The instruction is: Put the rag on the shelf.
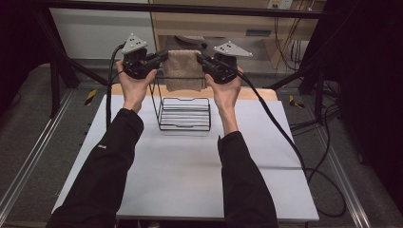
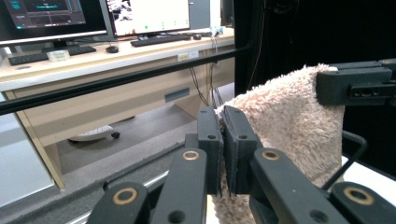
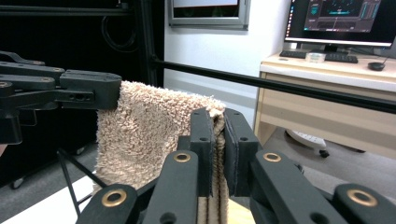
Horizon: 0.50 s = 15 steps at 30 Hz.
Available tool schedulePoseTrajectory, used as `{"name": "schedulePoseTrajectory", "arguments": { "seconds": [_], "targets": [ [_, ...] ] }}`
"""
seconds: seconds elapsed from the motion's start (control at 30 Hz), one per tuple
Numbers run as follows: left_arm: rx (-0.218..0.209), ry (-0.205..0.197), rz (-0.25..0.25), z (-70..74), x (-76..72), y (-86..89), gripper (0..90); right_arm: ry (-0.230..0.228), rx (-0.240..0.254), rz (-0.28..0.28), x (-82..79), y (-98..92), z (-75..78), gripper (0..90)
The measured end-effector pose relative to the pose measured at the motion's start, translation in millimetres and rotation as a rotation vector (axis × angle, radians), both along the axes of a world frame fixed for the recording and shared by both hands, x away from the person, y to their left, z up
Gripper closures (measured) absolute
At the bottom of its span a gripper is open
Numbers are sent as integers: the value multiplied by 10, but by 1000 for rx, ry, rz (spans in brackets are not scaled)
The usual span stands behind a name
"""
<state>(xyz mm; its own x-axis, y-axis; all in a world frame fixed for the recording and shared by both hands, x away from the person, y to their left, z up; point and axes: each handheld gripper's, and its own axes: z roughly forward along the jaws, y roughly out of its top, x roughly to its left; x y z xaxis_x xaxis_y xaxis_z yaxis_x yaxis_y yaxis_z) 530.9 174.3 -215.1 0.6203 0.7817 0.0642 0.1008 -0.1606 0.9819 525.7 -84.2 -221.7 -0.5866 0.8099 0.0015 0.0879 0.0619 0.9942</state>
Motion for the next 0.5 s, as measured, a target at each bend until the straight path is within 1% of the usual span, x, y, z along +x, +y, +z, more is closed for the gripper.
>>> {"name": "schedulePoseTrajectory", "arguments": {
  "seconds": [0.07,0.2,0.3,0.33,0.4,0.5],
  "targets": [
    [-6,-4,-7,-15,-21,16,858,5,3,5,-4,-1,-31,835],
    [-6,-13,-14,-20,-72,47,858,-3,12,17,-39,-1,-52,834],
    [-15,-15,-22,-24,-112,73,858,-12,11,24,-72,5,-60,833],
    [-23,-17,-29,-25,-134,84,858,-15,12,28,-85,5,-63,833],
    [-22,-20,-41,-21,-168,98,858,-24,15,34,-112,3,-70,832],
    [-33,-19,-59,-33,-226,121,857,-38,11,39,-151,-3,-79,831]
  ]
}}
